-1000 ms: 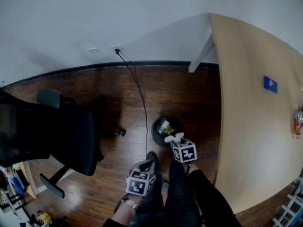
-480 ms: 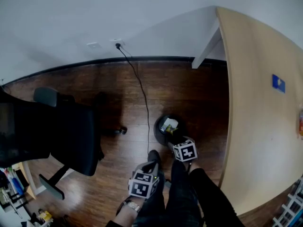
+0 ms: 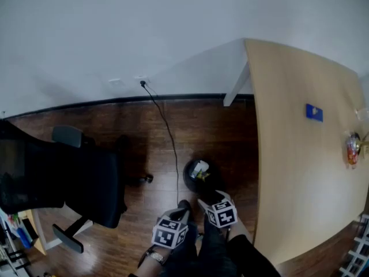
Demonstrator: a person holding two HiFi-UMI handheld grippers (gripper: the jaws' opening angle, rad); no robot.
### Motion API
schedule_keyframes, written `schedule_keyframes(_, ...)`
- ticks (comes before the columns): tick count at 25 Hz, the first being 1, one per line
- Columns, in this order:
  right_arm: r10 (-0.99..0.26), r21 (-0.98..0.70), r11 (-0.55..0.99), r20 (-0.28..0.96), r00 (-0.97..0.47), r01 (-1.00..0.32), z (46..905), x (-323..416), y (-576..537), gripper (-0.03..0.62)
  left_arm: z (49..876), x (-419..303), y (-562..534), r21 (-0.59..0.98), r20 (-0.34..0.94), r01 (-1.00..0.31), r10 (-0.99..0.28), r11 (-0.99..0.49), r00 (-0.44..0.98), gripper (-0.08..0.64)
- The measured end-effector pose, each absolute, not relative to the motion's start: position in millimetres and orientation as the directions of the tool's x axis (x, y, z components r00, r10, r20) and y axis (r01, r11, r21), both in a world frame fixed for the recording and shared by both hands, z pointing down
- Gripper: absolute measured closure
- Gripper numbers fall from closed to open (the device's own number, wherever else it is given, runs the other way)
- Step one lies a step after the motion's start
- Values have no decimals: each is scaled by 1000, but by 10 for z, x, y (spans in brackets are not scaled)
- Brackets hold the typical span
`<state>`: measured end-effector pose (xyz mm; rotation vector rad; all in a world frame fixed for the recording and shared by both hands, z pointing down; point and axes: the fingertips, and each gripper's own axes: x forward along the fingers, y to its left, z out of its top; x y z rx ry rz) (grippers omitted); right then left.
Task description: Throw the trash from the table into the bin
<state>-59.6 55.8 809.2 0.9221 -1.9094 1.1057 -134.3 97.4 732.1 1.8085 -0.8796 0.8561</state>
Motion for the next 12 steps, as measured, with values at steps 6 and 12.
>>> schedule_keyframes(6,-324,-375,368,806,-495,-851,7130,-516,696,273,6678,-1244,955,442,791,-772,-209,-456,576,555)
schedule_keyframes(12,-478,-349,334,738,-476,-876,6178,-281,633,273,6109,-1056,774,440,744,-729,-242,-525,623,555)
